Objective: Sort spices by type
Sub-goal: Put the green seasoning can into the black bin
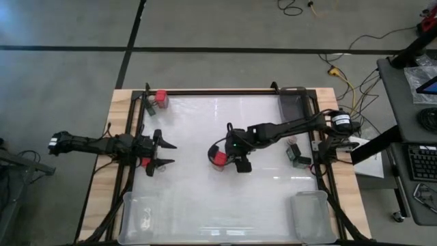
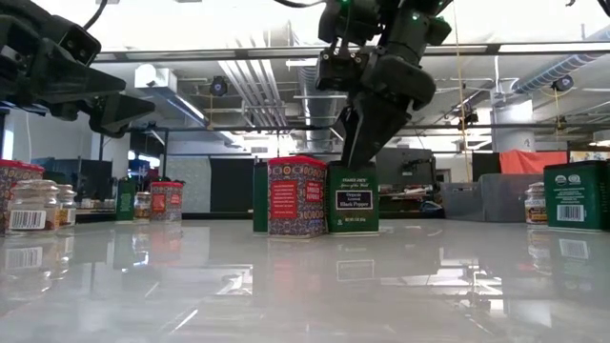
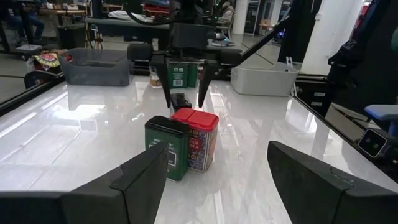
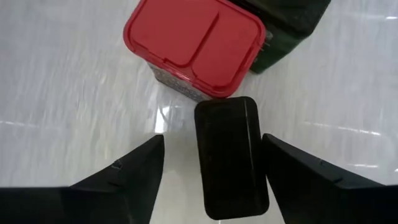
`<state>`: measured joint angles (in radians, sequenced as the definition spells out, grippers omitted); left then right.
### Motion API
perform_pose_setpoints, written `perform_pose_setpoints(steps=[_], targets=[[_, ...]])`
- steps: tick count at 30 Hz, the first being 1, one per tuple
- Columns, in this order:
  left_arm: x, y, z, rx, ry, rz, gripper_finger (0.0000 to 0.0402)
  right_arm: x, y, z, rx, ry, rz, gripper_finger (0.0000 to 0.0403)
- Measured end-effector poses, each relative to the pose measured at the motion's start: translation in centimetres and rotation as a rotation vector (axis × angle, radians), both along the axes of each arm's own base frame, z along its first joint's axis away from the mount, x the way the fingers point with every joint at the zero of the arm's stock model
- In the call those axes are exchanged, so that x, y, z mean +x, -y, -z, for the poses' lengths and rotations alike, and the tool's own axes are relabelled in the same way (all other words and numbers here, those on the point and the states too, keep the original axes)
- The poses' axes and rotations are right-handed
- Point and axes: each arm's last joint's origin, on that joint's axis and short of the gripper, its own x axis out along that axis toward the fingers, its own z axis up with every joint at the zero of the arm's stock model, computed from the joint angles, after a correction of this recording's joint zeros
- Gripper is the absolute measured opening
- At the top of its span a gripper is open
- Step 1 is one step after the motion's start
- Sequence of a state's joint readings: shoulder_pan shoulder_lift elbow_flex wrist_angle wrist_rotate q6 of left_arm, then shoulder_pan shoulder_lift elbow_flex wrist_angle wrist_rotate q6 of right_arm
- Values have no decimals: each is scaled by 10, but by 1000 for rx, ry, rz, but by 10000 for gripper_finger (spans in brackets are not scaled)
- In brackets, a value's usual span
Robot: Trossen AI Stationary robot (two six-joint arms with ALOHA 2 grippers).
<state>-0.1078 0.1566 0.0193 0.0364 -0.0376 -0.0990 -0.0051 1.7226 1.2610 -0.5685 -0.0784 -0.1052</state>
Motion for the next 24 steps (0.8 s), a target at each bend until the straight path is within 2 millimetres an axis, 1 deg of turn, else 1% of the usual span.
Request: perform_pose_setpoints(steps=[4,9,14,24], targets=[[0,0,0,0,0,0,259,0,0,3,10,7,21,220],[0,0,0,0,0,0,259,1,0,3,17,19,36,198],[0,0,0,0,0,0,259,-1,0,7,23,18,50,184],[0,0,0,0,0,0,259,-2,1,8,26,10,59,161]])
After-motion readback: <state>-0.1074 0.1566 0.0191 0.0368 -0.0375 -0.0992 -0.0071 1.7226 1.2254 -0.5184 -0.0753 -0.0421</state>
